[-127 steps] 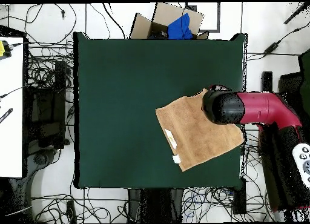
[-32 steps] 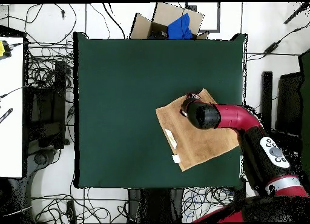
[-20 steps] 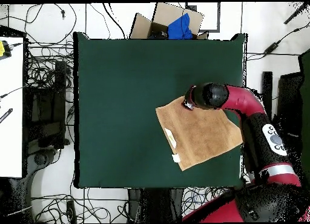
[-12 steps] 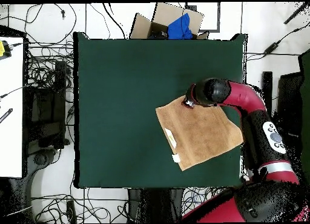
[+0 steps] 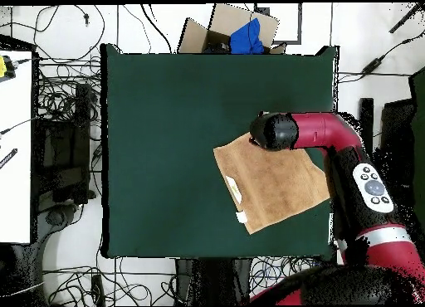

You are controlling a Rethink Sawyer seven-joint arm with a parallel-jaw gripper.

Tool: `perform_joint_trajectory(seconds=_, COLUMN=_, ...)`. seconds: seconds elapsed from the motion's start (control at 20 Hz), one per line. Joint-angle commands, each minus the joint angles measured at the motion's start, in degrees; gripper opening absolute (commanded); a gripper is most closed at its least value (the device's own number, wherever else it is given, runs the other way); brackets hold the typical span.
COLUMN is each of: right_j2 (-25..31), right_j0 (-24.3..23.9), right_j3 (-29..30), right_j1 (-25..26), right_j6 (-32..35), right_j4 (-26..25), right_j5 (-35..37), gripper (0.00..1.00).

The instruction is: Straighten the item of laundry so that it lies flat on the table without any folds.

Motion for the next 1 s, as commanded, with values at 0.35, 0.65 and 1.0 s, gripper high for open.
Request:
perform_joint_trajectory(seconds=0.35, right_j2=-7.0, right_j0=-0.1, right_j3=9.6, right_j1=-15.1, right_j6=9.4, right_j4=0.2, right_j5=-2.4, gripper=1.0)
perform_joint_trajectory(seconds=0.65, right_j2=-6.9, right_j0=-2.0, right_j3=10.2, right_j1=-15.1, right_j6=8.7, right_j4=0.8, right_j5=-3.9, gripper=1.0)
perform_joint_trajectory(seconds=1.0, right_j2=-6.5, right_j0=-2.4, right_j3=6.4, right_j1=-12.2, right_j6=6.3, right_j4=-0.1, right_j5=-1.8, gripper=1.0)
